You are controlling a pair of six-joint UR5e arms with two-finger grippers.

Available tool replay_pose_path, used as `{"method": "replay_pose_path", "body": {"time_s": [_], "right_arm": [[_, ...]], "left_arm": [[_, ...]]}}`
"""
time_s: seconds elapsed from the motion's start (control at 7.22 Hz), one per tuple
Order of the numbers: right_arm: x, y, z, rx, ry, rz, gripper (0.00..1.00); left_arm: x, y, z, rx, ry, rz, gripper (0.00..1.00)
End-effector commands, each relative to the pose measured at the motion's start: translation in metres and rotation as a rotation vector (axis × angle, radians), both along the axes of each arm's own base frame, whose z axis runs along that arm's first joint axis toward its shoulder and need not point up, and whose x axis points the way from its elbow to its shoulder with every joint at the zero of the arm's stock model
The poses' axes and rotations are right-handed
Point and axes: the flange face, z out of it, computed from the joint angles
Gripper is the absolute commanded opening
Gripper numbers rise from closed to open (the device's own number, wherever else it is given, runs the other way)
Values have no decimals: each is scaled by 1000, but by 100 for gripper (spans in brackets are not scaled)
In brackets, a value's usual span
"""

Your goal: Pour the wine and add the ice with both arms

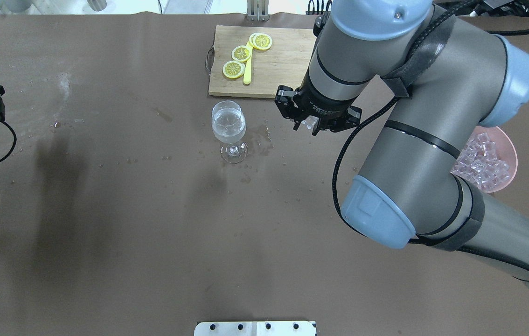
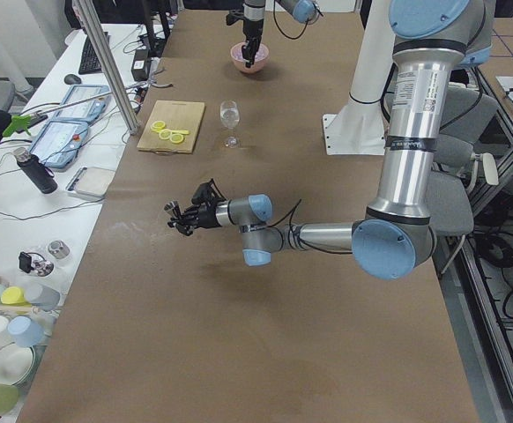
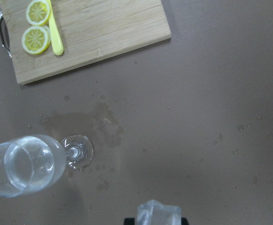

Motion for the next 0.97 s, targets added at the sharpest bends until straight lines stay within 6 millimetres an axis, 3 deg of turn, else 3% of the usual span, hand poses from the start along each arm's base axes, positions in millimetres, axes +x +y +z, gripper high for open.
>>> {"method": "replay_pose_path", "body": {"time_s": [0.0,0.28,0.55,0.83], "right_arm": [[1,-3,-7,149,29,-82,31],[-14,3,-14,251,61,-139,31],[-61,-10,-55,291,93,-160,31],[-96,-25,-58,347,68,-165,31]], "left_arm": [[-15,17,38,-22,102,-16,0],[-20,26,55,-50,163,-27,0],[-20,25,56,-64,198,-34,0],[-29,19,53,-71,226,-65,0]]}}
